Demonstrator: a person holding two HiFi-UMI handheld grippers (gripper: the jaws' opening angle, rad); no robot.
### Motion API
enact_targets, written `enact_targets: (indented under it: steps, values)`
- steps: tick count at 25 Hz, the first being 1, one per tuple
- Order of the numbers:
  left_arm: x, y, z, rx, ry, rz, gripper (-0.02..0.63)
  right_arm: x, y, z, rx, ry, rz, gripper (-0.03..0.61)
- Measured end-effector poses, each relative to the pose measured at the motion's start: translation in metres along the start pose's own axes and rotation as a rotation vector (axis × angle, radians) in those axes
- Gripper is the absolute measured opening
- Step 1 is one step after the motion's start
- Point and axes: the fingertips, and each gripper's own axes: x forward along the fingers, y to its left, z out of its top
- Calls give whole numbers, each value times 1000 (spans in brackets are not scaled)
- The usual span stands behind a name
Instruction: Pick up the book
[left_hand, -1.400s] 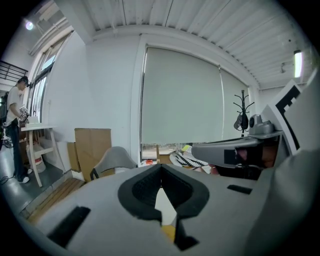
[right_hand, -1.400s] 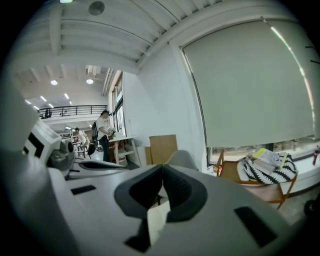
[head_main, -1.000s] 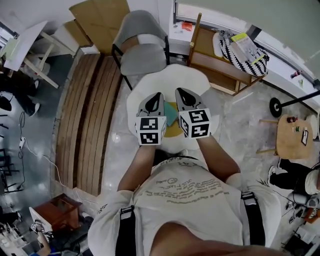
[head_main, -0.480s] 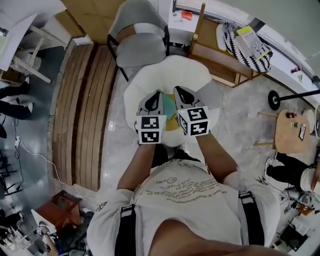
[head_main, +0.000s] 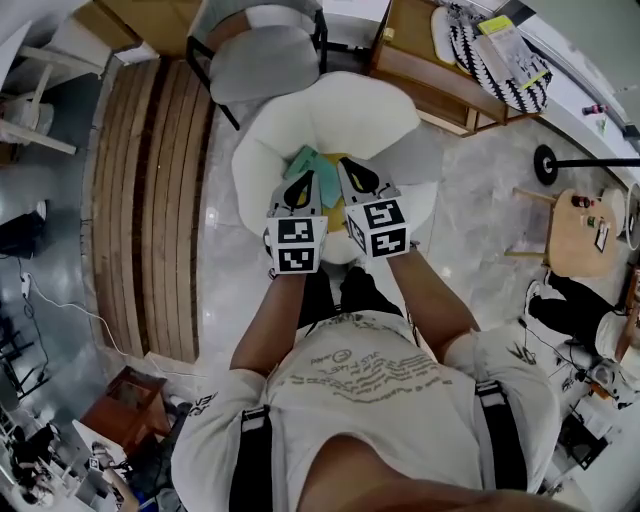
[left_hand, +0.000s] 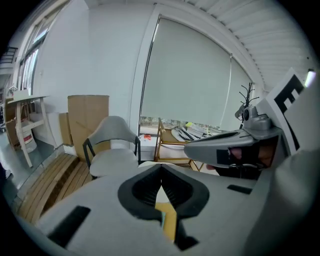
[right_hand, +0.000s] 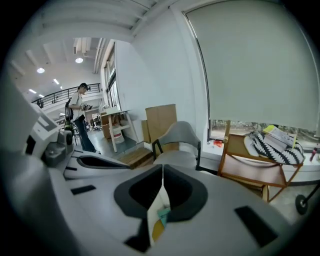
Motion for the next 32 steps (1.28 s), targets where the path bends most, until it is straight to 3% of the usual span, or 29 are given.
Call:
enact_targets:
  steps: [11, 20, 27, 32]
  values:
    - [30, 38, -79, -41, 116, -4, 14, 44, -1, -91, 32, 151, -33, 29]
    - [51, 59, -157, -89, 217, -18, 14, 84, 11, -166, 14, 252, -4, 29]
    - [64, 83, -203, -128, 249, -9, 14, 108, 28, -224, 32, 342, -5, 29]
    - [75, 106, -231, -134, 248, 25, 14, 129, 40, -246, 36, 351, -1, 29]
